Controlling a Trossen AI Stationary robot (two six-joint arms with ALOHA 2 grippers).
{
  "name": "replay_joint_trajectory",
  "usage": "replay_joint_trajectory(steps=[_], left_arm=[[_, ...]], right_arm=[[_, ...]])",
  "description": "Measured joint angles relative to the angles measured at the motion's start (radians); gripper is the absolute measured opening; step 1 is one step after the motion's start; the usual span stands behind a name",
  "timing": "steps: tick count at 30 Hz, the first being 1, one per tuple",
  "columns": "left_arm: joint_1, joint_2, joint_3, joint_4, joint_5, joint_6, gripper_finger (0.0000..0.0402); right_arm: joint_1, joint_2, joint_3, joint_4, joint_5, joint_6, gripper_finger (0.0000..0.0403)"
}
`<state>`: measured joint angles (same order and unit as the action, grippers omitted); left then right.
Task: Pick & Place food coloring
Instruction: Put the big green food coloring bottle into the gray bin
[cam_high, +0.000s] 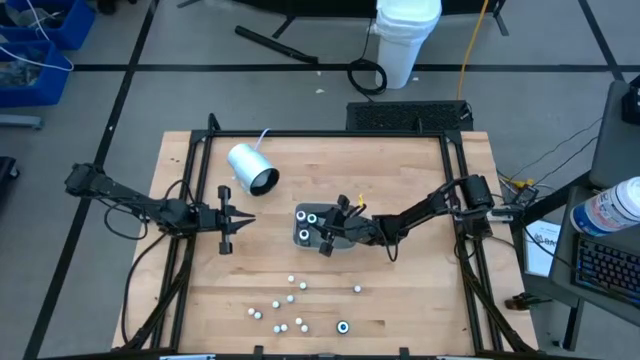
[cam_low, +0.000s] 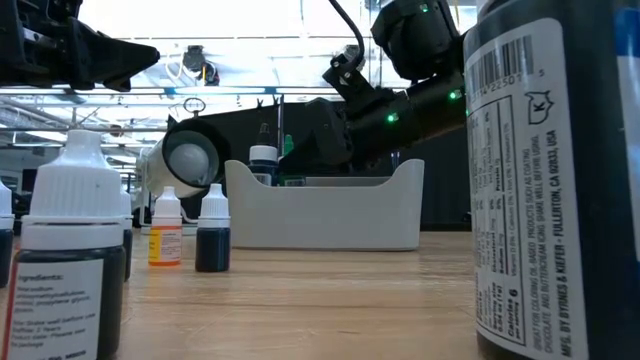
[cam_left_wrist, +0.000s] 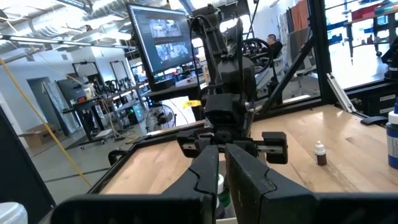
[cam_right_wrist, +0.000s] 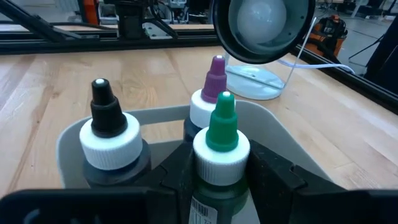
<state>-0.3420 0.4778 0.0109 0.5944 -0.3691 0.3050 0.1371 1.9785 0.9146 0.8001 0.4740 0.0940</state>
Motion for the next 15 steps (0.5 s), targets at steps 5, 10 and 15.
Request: replay_joint_trajectory(steps=[5,10,15], left_arm=[[0.0,0.0,0.0,0.0,0.0,0.0,0.0037],[0.0,0.0,0.0,0.0,0.0,0.0,0.0037],[0.0,0.0,0.0,0.0,0.0,-0.011,0.0037]], right_arm=[[0.0,0.0,0.0,-0.003,0.0,0.0,0.0117],[0.009,0.0,-0.001,-0.008,0.001,0.0,0.0131],[0.021,0.0,-0.001,-0.018,0.028,0.0,0.0149]])
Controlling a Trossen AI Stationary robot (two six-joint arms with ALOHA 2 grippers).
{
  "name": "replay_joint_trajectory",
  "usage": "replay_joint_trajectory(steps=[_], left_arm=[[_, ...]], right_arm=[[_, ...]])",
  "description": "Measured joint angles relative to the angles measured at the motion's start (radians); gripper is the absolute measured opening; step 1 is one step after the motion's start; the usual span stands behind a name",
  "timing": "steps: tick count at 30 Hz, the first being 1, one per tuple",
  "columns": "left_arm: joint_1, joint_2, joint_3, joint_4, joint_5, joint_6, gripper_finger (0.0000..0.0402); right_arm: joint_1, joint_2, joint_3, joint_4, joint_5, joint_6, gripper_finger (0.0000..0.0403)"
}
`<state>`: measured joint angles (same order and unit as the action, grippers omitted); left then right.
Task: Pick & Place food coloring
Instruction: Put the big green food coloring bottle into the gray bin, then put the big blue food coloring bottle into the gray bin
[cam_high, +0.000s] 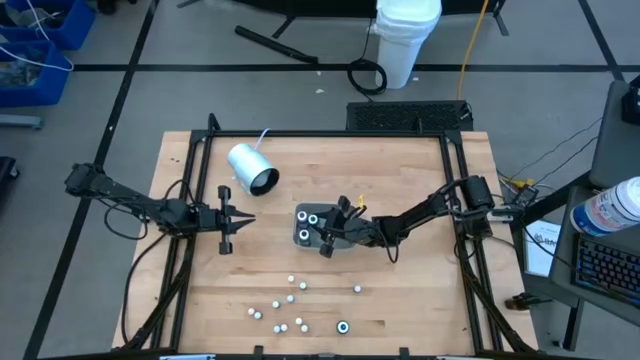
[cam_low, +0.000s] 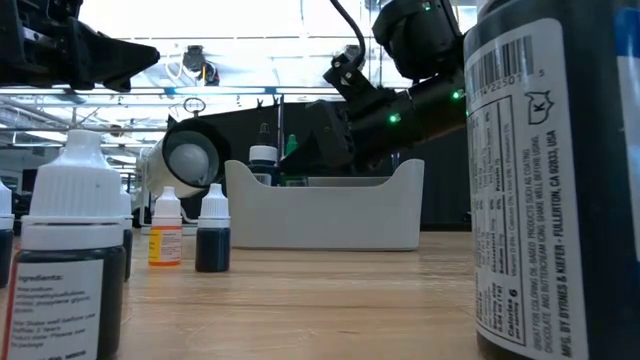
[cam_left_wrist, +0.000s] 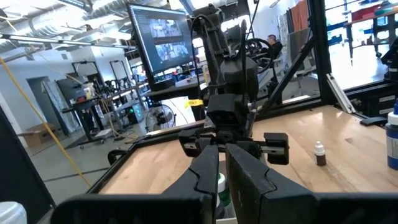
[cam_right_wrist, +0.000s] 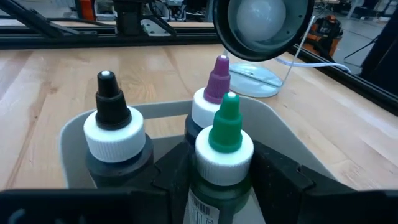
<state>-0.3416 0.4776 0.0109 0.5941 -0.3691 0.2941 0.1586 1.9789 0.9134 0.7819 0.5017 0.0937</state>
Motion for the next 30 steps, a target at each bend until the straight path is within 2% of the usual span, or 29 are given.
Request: replay_joint_trajectory(steps=[3,10,21,30], left_arm=[[0.0,0.0,0.0,0.0,0.0,-0.008,0.0037],[0.0,0.0,0.0,0.0,0.0,-0.008,0.0037],[0.0,0.0,0.0,0.0,0.0,-0.008,0.0037],[0.0,0.0,0.0,0.0,0.0,-0.007,0.0037]], right_arm=[[0.01,0.0,0.0,-0.008,0.049,-0.016,0.0157],[0.009,0.0,-0.001,-0.017,0.048,-0.026,0.0169],[0.03,-0.103,-0.004,-0.18,0.049,-0.036,0.0182],[-0.002,-0.108,-0.004,-0.185,0.018,-0.04,0.0183]])
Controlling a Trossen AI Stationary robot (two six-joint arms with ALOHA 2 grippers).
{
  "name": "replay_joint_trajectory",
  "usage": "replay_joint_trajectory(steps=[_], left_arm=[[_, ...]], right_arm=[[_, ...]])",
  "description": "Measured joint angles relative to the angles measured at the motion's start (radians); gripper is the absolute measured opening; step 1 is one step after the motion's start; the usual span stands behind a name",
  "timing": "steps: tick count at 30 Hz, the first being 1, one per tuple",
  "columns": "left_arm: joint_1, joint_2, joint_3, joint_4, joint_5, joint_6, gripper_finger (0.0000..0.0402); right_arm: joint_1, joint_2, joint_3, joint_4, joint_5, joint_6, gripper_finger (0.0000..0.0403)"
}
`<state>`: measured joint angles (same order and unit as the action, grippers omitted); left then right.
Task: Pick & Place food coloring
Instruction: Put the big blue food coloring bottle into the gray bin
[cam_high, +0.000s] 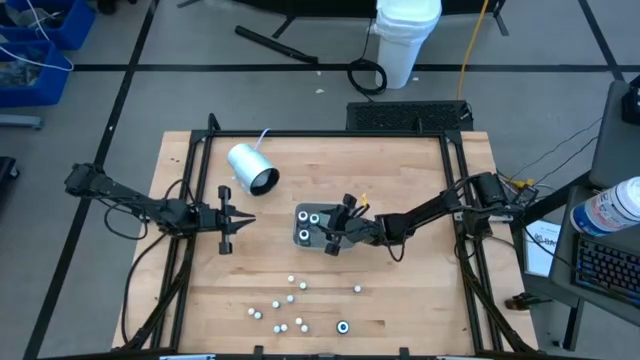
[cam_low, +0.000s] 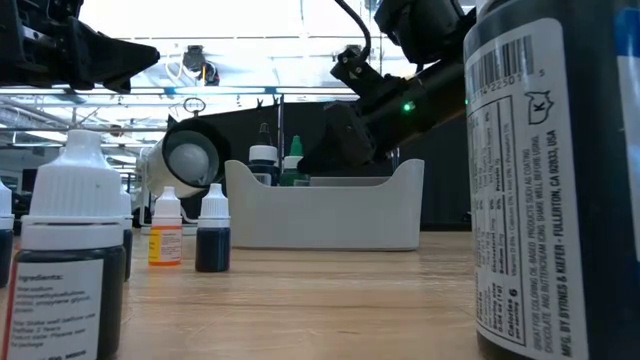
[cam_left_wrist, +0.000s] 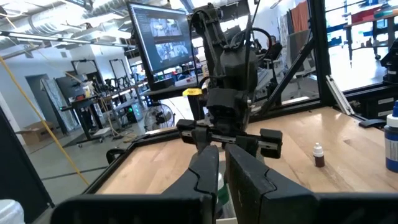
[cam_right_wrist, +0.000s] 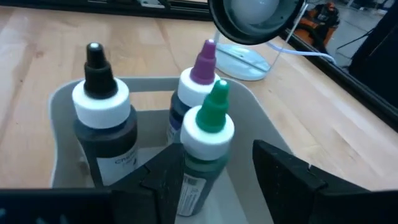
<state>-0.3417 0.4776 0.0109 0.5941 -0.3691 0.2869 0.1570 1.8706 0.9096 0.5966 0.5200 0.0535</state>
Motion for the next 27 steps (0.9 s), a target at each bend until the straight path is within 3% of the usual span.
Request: replay_joint_trajectory(steps=[8,18,22,27], left_arm=[[0.0,0.0,0.0,0.0,0.0,0.001,0.0037],[0.0,0.0,0.0,-0.01,0.0,-0.001,0.0037],[0.0,0.0,0.0,-0.01,0.0,-0.001,0.0037],[0.0,0.0,0.0,0.028,-0.026,-0.012,0.0037]], right_arm=[[0.003,-0.021,0.0,-0.029,-0.023,-0.055,0.0183],[0.098,-0.302,-0.012,-0.402,0.056,-0.057,0.0184],[0.156,-0.425,-0.117,-0.391,0.055,-0.092,0.0177],[0.184,-0.576,-0.336,-0.213,0.049,-0.062,0.0143]])
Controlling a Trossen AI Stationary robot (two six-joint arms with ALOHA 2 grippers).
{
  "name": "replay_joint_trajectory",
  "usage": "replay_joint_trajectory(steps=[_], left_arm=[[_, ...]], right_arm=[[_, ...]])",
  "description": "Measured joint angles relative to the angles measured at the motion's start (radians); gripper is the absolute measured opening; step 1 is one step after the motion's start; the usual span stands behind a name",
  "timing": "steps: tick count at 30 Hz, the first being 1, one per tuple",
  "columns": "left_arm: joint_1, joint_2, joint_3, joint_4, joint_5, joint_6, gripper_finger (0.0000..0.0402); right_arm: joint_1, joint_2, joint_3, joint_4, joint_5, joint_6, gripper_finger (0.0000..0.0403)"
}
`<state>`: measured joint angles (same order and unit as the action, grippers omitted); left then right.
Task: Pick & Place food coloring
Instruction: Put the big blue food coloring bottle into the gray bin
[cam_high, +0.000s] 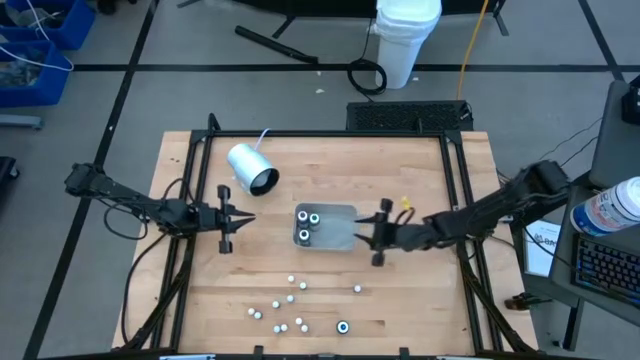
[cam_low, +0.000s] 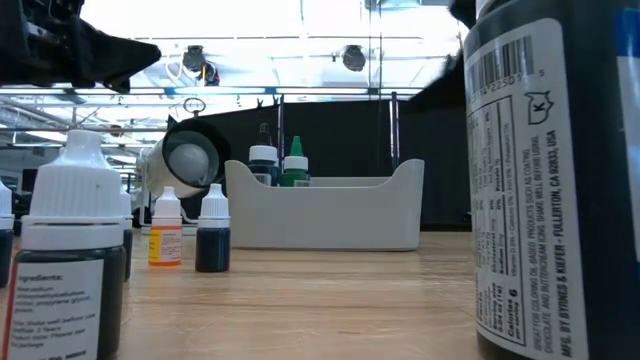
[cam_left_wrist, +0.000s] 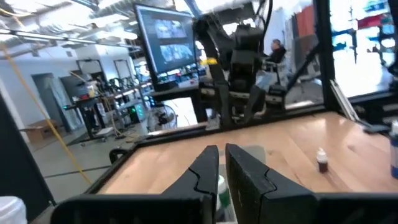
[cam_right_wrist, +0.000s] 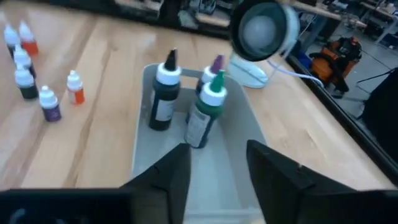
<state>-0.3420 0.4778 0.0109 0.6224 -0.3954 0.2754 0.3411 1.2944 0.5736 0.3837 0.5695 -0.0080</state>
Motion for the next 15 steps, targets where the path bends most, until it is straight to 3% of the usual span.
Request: replay_joint_trajectory(steps=[8,15], left_arm=[[0.0,0.0,0.0,-0.003,-0.012,0.01,0.0037],[0.0,0.0,0.0,-0.008,-0.012,0.004,0.0037]], right_arm=[[-0.033,-0.221,-0.183,0.079,-0.067,0.021,0.0013],[-0.033,-0.243,-0.227,0.102,-0.122,0.009,0.0004]])
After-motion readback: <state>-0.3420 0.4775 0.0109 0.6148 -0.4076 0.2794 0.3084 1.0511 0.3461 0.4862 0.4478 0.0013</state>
